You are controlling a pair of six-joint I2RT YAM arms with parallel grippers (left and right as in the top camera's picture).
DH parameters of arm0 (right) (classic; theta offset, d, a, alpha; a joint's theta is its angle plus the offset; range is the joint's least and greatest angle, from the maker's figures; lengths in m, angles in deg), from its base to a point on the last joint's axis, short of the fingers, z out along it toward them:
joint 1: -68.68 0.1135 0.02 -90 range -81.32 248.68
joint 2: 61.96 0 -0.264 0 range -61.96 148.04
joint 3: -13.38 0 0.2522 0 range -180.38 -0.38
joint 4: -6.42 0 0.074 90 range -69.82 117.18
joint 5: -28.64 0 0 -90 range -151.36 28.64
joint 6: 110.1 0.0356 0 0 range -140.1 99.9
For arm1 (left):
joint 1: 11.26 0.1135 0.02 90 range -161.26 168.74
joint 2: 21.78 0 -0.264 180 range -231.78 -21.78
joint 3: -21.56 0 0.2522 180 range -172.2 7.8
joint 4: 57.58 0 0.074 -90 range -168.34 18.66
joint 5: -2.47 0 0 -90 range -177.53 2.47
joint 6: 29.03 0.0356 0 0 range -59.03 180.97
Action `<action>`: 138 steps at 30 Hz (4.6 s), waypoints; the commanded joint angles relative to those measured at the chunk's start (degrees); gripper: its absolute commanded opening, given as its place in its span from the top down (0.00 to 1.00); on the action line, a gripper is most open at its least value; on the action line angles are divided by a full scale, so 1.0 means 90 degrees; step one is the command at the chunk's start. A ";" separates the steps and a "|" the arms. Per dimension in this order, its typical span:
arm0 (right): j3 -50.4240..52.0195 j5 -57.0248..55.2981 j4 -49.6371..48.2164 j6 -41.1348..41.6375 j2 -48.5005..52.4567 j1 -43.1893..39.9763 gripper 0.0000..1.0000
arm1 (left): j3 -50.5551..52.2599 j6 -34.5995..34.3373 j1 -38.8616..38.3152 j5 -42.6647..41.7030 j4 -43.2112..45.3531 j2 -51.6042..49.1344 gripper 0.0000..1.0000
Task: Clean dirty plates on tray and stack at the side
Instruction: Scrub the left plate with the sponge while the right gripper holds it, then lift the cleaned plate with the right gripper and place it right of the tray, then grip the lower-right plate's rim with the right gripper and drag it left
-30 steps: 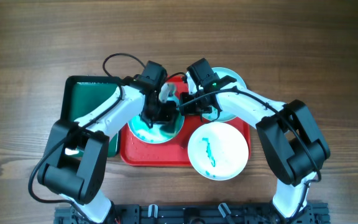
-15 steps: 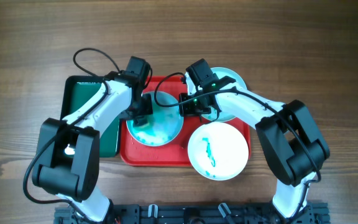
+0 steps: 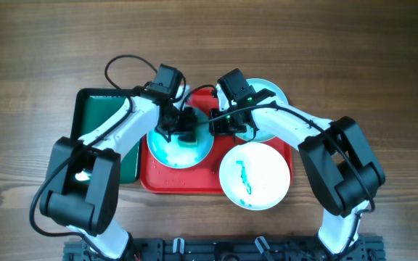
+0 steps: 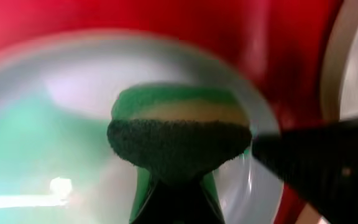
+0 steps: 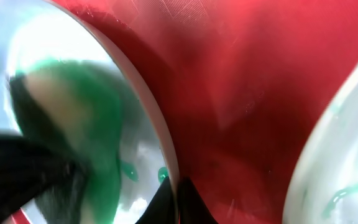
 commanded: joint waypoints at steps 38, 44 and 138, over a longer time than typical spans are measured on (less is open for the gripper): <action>-0.0012 -0.9505 0.1018 -0.1353 -0.2560 0.2922 0.96 | -0.2936 -0.0835 0.2365 0.1851 -0.4034 0.0741 0.96; -0.0012 -1.1081 0.0090 -0.3135 -0.2560 0.3767 0.96 | -0.2936 -0.0835 0.2365 0.1848 -0.4019 0.0741 0.96; 0.2555 -0.0952 0.2703 -0.1355 -0.2725 -0.2703 0.68 | -0.2929 -0.1661 0.0595 0.1729 -0.3104 0.0738 0.96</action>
